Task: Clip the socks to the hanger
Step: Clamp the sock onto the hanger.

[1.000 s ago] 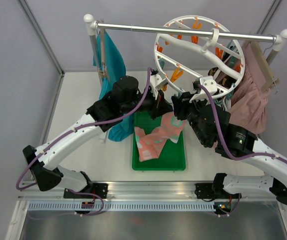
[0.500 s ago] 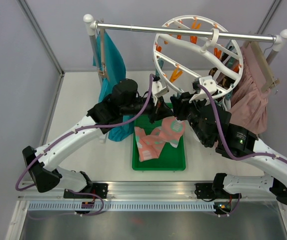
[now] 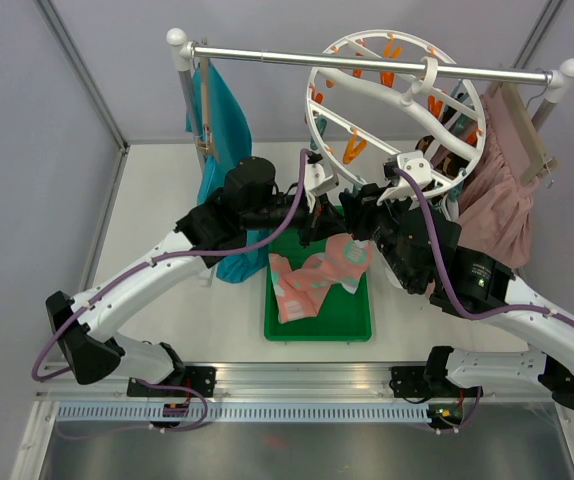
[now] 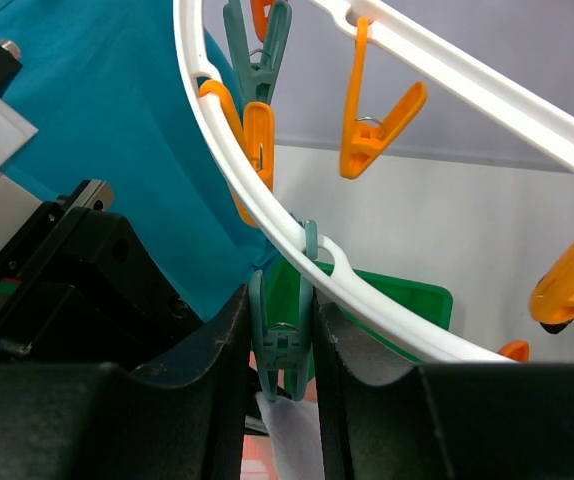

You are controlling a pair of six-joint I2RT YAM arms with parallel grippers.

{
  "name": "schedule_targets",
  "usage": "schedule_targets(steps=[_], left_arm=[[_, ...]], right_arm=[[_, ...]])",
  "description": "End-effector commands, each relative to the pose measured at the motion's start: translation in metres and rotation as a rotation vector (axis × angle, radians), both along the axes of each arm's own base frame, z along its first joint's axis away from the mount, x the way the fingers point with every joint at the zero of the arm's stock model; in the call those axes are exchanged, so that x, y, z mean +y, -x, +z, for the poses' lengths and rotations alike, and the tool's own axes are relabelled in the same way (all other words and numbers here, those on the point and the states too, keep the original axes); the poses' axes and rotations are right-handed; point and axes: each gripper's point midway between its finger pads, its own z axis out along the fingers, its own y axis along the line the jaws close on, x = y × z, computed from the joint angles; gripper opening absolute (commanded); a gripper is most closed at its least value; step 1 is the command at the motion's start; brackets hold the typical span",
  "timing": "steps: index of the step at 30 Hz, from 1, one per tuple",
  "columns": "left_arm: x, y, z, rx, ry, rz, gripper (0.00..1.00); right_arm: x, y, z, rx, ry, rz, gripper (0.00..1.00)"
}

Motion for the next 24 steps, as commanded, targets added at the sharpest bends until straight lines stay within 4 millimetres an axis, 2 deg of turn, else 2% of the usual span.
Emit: schedule_targets(steps=[1,13,24], left_arm=[[-0.007,-0.003,0.013,-0.065,0.049,-0.029,0.02],[-0.01,-0.013,0.003,-0.047,0.037,0.007,0.02],[-0.005,-0.014,0.012,-0.064,0.066,0.019,0.02]], right_arm=[[0.006,0.006,0.014,-0.008,-0.05,0.048,0.0],[0.003,0.008,0.014,-0.009,-0.065,0.053,0.0],[0.001,0.006,0.006,-0.005,-0.04,0.033,0.0]])
